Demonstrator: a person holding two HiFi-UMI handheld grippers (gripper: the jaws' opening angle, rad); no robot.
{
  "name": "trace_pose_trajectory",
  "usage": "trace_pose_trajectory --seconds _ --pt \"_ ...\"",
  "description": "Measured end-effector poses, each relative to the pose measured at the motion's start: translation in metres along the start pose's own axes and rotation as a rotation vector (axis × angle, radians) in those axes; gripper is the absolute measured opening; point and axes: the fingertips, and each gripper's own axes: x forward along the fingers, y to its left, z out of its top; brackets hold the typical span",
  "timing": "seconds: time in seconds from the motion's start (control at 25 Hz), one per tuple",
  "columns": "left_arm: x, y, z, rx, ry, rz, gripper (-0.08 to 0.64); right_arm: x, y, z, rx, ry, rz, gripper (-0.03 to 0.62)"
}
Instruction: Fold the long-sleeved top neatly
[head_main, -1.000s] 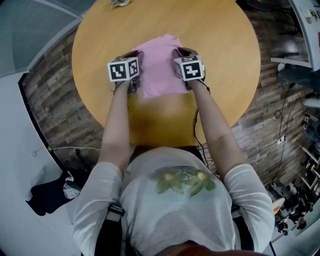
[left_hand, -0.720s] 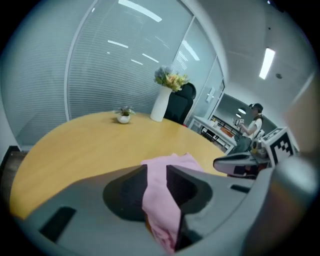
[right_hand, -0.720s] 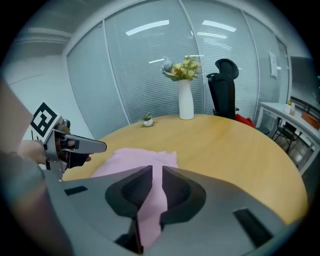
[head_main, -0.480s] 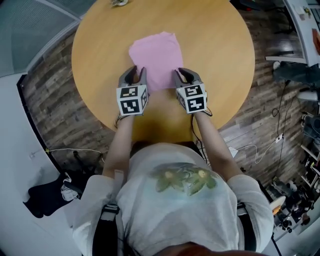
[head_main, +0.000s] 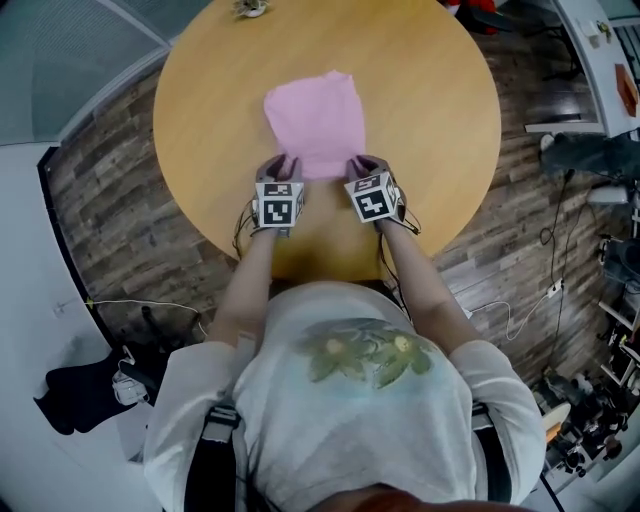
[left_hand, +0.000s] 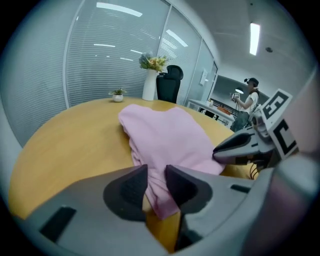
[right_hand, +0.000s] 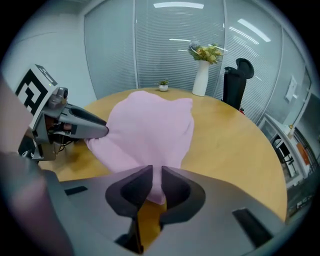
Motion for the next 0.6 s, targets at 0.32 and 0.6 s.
trace_pose_trajectory --seconds 0.32,0.6 --pt "-0.013 -0.005 -0.017 -0.003 0.051 -0.045 0.1 -0.013 0.019 -0.02 0.057 0.042 0.037 0.067" --pt "-0.034 -0.008 -0.005 0.006 0.06 -0.061 0.126 -0.042 0.032 -0.013 0.113 -0.07 0.14 0.092"
